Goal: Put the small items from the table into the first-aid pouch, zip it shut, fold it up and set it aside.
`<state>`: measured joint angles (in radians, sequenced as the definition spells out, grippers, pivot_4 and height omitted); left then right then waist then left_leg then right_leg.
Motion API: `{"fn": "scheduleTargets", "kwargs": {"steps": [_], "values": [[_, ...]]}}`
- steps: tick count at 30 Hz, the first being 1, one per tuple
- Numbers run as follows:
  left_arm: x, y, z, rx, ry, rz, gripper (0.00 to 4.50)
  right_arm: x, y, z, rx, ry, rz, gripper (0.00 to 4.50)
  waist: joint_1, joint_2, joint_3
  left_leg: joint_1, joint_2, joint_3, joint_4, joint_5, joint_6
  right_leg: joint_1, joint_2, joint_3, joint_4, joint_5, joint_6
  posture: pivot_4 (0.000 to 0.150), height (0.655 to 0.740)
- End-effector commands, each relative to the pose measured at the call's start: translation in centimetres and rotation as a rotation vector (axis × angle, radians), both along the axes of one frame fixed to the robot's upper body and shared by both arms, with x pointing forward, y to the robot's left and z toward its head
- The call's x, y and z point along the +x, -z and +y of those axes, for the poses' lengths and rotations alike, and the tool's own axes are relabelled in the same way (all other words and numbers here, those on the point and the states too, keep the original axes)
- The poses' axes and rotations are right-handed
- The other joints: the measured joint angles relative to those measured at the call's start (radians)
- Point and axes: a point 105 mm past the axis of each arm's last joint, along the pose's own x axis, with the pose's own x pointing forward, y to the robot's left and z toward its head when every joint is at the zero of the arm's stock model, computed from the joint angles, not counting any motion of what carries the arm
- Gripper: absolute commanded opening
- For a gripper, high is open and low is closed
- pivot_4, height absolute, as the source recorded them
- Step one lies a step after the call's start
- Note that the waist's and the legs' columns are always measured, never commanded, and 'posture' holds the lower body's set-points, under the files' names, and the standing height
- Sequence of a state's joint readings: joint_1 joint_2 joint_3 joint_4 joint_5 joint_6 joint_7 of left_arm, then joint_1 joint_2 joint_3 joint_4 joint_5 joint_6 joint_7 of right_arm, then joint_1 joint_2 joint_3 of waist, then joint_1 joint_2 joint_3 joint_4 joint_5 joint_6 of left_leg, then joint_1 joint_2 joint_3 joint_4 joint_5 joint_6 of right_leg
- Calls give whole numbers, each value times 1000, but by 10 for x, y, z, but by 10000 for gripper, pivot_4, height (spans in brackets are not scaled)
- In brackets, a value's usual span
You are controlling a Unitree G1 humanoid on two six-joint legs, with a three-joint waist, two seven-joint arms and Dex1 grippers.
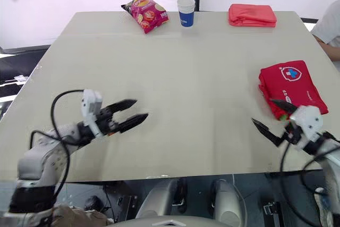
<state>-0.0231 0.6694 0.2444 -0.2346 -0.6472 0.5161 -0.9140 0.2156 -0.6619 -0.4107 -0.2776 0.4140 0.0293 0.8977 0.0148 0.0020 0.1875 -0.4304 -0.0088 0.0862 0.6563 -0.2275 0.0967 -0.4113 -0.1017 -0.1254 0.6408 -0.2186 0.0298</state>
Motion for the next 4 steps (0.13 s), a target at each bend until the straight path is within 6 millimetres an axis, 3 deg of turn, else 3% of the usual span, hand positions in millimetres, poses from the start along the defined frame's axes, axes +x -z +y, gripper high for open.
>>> {"fn": "scheduleTargets", "kwargs": {"steps": [1, 4], "values": [[-15, -13, 12, 21, 2, -31, 45000, -13, -12, -10, -30, -16, -42, 44417, 0, 0, 0, 0, 0, 0, -1, 0, 0, 0, 0, 0, 0, -1, -1, 1500, 7400], [-21, -10, 18, 35, -12, -4, 45000, -14, -11, -9, -24, -26, -38, 44417, 0, 0, 0, 1, 0, -1, -1, 0, 0, -1, -1, 0, 0, -1, -2, 1500, 7400]]}}
